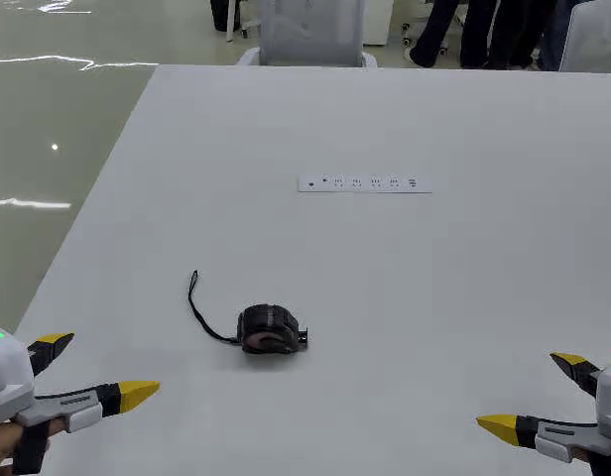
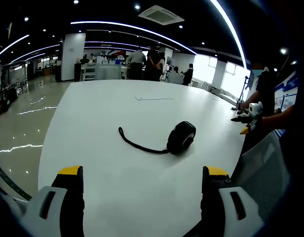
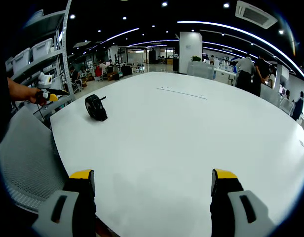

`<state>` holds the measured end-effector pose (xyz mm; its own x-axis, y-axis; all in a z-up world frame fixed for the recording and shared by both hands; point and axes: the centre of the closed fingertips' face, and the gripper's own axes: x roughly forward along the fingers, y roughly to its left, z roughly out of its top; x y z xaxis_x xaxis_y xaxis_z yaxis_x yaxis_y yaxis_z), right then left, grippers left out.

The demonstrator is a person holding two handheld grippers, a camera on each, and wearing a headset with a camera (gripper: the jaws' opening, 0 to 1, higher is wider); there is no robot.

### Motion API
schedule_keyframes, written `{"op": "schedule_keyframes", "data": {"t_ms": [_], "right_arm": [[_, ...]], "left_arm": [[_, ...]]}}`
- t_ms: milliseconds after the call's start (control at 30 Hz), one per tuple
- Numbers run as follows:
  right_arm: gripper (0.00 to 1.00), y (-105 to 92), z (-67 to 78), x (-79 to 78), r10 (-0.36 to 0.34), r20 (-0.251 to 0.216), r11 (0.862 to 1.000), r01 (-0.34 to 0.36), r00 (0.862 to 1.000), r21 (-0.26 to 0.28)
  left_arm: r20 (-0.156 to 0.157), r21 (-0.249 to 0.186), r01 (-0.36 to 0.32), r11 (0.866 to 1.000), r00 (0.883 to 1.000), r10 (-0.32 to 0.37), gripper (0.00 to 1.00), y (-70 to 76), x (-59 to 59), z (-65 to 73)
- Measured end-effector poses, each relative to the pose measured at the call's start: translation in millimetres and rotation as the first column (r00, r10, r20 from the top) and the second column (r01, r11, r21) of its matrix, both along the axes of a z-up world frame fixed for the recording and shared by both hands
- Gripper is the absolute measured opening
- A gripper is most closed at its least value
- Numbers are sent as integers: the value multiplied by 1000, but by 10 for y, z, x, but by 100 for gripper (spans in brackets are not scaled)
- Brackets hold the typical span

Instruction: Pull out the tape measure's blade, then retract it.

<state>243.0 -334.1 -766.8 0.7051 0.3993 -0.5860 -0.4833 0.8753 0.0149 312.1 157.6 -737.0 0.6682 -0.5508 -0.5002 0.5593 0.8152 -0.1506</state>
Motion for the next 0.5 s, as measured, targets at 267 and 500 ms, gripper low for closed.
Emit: {"op": "schedule_keyframes", "data": {"t_ms": [267,500], "right_arm": [[100,-3,-7,-4,0,-3,1000,0,1000,5],[100,-19,-13,-53,0,-3,1000,0,1000,3]], "left_arm": [[-15,6,6,1000,1000,-6,99,-26,-40,-51],[-2,13,-2,1000,1000,2,99,44,-18,2]]}}
